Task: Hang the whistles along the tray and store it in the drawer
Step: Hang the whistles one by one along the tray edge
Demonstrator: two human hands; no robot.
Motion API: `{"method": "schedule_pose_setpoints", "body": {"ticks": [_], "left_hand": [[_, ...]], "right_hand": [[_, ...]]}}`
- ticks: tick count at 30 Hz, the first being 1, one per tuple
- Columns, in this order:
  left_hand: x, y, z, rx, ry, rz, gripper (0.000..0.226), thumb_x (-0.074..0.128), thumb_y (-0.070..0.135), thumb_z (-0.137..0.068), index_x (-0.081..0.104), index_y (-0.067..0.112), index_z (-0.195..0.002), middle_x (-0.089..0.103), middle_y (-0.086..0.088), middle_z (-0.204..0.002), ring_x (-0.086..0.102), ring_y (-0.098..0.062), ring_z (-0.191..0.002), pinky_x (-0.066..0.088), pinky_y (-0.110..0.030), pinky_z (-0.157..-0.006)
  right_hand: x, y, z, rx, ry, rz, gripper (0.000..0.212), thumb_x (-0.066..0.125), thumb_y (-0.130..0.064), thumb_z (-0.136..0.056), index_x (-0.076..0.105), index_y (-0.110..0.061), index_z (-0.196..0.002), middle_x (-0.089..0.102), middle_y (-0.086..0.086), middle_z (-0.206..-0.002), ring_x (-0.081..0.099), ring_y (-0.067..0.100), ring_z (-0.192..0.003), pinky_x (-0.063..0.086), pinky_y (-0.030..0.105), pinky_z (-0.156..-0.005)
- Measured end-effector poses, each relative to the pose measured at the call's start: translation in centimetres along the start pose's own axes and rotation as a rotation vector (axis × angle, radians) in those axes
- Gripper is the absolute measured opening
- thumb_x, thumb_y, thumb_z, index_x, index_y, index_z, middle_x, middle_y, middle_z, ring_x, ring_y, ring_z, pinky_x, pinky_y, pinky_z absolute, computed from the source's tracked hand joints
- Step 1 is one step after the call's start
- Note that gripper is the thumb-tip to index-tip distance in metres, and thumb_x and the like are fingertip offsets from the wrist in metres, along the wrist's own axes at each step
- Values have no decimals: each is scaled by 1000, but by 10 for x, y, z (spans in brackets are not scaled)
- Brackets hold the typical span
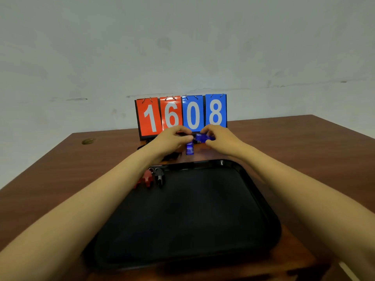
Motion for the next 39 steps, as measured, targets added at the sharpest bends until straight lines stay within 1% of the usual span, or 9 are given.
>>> {"method": "schedule_pose_setpoints", "body": {"ticks": [4, 8, 15, 19, 22, 24, 28, 33, 39], "left_hand": [[6, -19, 34, -86, -109, -134, 16, 58, 24, -92, 63, 17, -105, 64, -1, -100, 63, -10, -83, 52, -22, -77], [14, -25, 46, 10, -25, -508, 17, 61, 27, -89, 64, 14, -99, 64, 1, -89, 62, -12, -77, 49, -22, -70], [23, -35, 40, 68, 66, -915, 45, 52, 49, -90, 58, 18, -122, 65, -4, -114, 61, -20, -103, 43, -39, -98], [11, -27, 49, 192, 179, -883, 49, 54, 49, -89, 53, 20, -129, 61, -2, -120, 58, -18, -108, 45, -37, -98], [14, -27, 63, 263, 56, -838, 41, 59, 42, -88, 60, 21, -123, 60, 0, -121, 56, -14, -108, 45, -32, -98], [20, -30, 70, 297, -54, -874, 41, 59, 43, -87, 60, 23, -124, 56, 2, -129, 51, -13, -117, 38, -36, -106], [24, -41, 73, 282, -176, -947, 45, 56, 40, -90, 50, 28, -133, 46, 7, -143, 36, -11, -135, 9, -43, -118], [18, -43, 69, 276, -195, -1013, 43, 55, 28, -92, 49, 27, -135, 46, 5, -141, 34, -13, -136, -3, -47, -117], [8, -50, 60, 250, -141, -970, 42, 57, 34, -91, 52, 26, -132, 46, 4, -139, 35, -13, -134, 7, -48, -119]], "right_hand": [[18, -28, 26, -67, -197, 113, 34, 58, -16, -90, 54, -17, -123, 56, 0, -114, 53, 11, -96, 43, 16, -75], [38, -37, 49, -45, -333, 124, 32, 59, -15, -90, 55, -16, -121, 59, 5, -117, 57, 15, -99, 49, 25, -86], [49, -40, 65, -80, -414, 226, 35, 53, 0, -89, 57, -20, -118, 57, 4, -122, 55, 20, -112, 48, 31, -93], [51, -45, 66, -126, -390, 252, 46, 49, 7, -88, 57, -20, -124, 53, 2, -133, 50, 19, -121, 44, 34, -103], [44, -45, 61, -127, -276, 232, 32, 53, -2, -90, 61, -17, -116, 54, 3, -127, 52, 17, -114, 44, 27, -96], [40, -43, 60, -100, -234, 223, 25, 56, -16, -92, 62, -15, -116, 57, 3, -122, 53, 13, -105, 43, 22, -87], [51, -36, 65, -42, -389, 237, 47, 62, -43, -87, 56, -18, -126, 58, 0, -122, 53, 9, -99, 43, 21, -81], [56, -38, 67, -63, -406, 231, 47, 66, -27, -87, 51, -20, -131, 51, 3, -132, 52, 17, -115, 46, 26, -91], [67, -50, 59, -81, -392, 138, 54, 67, -21, -86, 43, -19, -134, 50, 3, -135, 51, 18, -119, 45, 27, -95]]}}
Point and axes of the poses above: each hand's wrist, its own z-axis away from the middle knuckle, its own x-axis out of the palm, y = z × x, the point moved 8 cm from there along -z, towards the middle knuckle
